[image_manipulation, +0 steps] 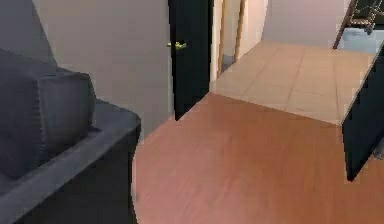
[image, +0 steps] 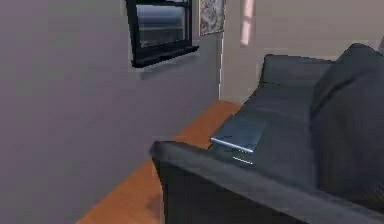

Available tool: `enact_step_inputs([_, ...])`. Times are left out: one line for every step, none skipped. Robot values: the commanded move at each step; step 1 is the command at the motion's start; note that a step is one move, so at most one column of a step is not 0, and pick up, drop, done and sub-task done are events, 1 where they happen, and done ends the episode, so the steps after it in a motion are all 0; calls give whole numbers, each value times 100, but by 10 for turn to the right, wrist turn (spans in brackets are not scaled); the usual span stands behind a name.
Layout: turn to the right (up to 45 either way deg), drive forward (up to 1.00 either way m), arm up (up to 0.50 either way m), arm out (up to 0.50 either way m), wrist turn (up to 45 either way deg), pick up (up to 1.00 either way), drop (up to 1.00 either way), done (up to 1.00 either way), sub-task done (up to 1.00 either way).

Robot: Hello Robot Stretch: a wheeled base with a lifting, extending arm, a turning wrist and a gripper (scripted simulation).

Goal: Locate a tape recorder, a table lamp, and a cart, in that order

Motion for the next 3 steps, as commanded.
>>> enact_step_inputs([450, 0, 0, 0, 0, 0, 0, 0, 0])
enact_step_inputs([450, 0, 0, 0, 0, 0, 0, 0, 0])
enact_step_inputs([300, 0, 0, 0, 0, 0, 0, 0, 0])
